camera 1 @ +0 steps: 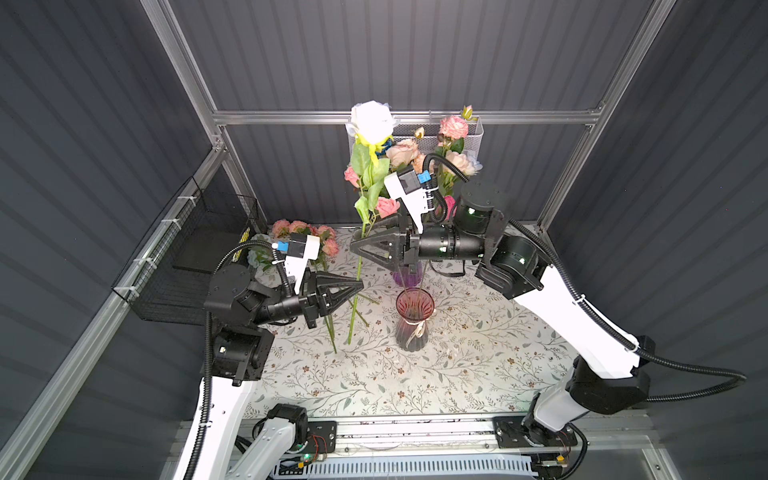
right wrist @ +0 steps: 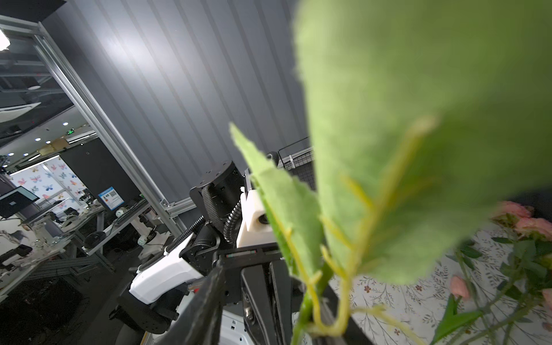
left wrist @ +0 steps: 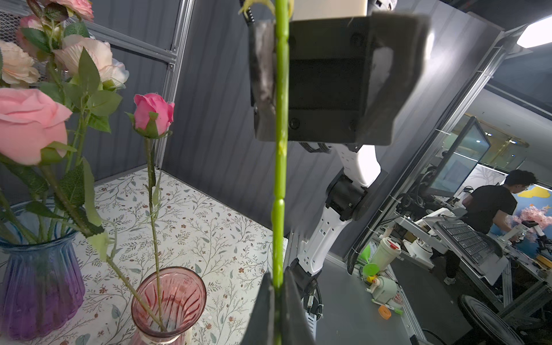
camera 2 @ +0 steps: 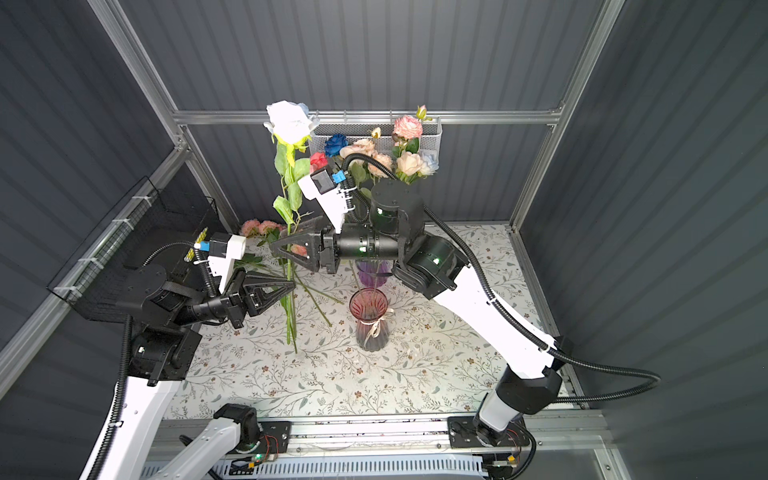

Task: Arrange the flowers into the vase
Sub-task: 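Grasp the white rose stem with the right gripper and open the left gripper, then lower the white rose into the red-pink vase with the right gripper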

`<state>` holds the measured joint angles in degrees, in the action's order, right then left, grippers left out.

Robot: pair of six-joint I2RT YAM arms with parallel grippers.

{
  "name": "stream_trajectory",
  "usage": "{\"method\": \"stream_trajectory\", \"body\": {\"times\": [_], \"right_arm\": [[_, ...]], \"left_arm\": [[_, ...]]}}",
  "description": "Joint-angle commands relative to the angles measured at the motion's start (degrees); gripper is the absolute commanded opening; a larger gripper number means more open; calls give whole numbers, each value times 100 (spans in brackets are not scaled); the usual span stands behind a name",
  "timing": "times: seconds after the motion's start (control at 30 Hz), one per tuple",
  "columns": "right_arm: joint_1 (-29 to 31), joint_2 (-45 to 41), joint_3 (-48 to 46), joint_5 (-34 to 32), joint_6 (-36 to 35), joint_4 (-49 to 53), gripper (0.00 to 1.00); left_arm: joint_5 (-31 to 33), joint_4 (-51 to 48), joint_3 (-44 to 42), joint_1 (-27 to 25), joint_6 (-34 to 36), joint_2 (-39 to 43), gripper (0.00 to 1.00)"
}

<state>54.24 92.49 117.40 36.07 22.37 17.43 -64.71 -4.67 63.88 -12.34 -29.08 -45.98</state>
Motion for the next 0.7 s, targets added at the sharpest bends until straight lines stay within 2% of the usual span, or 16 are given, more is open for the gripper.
{"method": "stream_trajectory", "body": {"times": [0.0,0.13,0.17,0.23,0.27,0.4,0.57,0.67], "right_arm": [[25,-54,-32,20,-2,9,26],[25,-483,-654,-377,-78,-209,9],[25,-635,-860,-488,-112,-256,6],[25,-951,-1252,-724,-162,-323,3],[19,-1139,-1476,-848,-214,-334,2],[16,-1903,-2332,-1385,-424,-282,2],[17,-2787,-3146,-2450,-838,-45,2],[16,-3130,-3289,-2995,-1199,7,2]], "left_arm": [[64,-25,-48,-32,120,44,7],[581,-96,-157,-36,13,87,59],[709,-69,-193,-34,-41,107,70],[969,-34,-268,-36,-149,149,86],[1117,-25,-303,-40,-174,187,98],[1812,-251,-350,-40,-197,324,100],[3461,-1061,-559,-33,106,594,100],[3972,-1117,-899,-34,87,793,100]]}}
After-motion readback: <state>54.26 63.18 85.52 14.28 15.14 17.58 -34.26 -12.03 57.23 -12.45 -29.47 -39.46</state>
